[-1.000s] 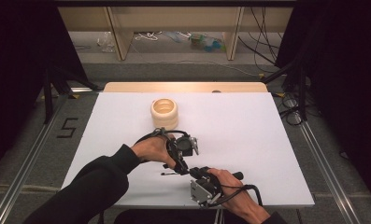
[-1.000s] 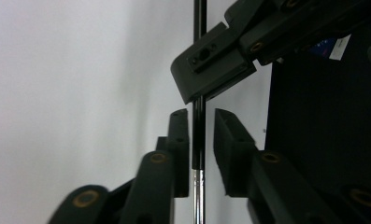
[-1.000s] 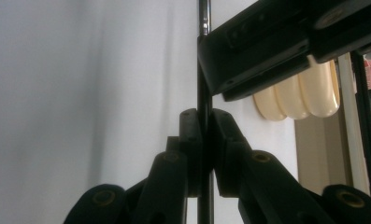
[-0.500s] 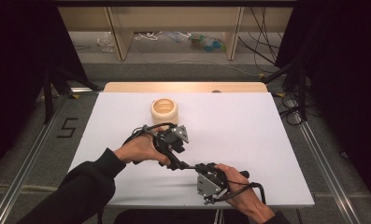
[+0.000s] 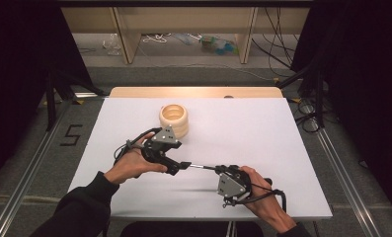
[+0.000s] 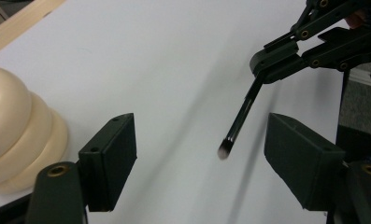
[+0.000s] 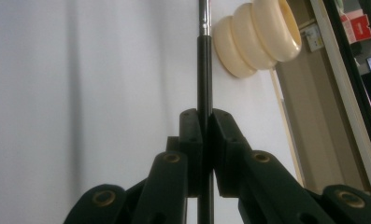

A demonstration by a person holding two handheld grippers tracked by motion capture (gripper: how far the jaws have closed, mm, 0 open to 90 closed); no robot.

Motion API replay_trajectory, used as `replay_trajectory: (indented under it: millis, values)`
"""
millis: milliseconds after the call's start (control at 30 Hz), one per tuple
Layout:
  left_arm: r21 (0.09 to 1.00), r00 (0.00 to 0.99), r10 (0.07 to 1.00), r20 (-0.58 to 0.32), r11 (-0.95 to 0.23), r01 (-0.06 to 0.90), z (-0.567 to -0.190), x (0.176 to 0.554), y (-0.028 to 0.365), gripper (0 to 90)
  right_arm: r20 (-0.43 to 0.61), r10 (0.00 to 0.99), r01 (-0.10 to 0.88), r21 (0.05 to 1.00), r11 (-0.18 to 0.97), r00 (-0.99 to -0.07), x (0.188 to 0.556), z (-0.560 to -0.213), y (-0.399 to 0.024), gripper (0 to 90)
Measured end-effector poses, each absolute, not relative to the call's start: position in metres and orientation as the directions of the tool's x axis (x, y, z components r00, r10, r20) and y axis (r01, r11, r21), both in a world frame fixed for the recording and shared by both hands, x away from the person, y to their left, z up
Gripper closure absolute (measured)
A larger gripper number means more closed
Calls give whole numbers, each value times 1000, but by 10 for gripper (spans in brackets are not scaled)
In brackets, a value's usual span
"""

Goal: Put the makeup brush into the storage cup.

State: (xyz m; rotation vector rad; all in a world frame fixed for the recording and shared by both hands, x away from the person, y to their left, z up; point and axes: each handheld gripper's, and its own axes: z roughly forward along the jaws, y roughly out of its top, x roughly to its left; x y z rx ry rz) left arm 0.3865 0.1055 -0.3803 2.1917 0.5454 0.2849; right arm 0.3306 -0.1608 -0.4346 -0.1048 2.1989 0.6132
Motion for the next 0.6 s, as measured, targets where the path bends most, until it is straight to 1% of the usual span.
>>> replay_trajectory:
  millis: [33, 67, 133, 167, 267, 300, 333, 467, 567, 600]
  values:
    - [788, 870, 491, 32, -548, 280, -381, 383, 106, 249, -737, 159, -246, 409, 879, -657, 330, -435, -162, 840]
    - [800, 866, 498, 42, -536, 270, -382, 380, 107, 242, -749, 155, -255, 401, 880, -644, 332, -434, -165, 840]
    - [833, 852, 523, 25, -482, 271, -384, 374, 109, 235, -747, 169, -241, 406, 881, -643, 334, -434, -168, 841]
    - [838, 846, 534, 21, -470, 276, -386, 372, 110, 234, -724, 190, -215, 427, 878, -663, 334, -434, -169, 840]
    - [850, 834, 551, 29, -453, 269, -392, 371, 114, 220, -730, 215, -197, 435, 879, -649, 336, -432, -174, 841]
    - [863, 828, 561, 3, -420, 282, -395, 370, 115, 219, -714, 234, -182, 454, 872, -660, 336, -432, -175, 840]
    - [868, 819, 573, -21, -396, 299, -397, 368, 117, 218, -686, 289, -147, 502, 852, -667, 334, -434, -174, 840]
    - [890, 810, 585, -26, -355, 285, -410, 364, 122, 216, -668, 311, -142, 532, 835, -676, 337, -432, -178, 840]
    - [908, 814, 580, -27, -327, 263, -417, 361, 123, 216, -635, 356, -123, 583, 803, -685, 336, -432, -179, 841]
    - [909, 810, 585, -40, -315, 273, -419, 360, 123, 215, -628, 355, -125, 590, 798, -693, 337, -431, -180, 841]
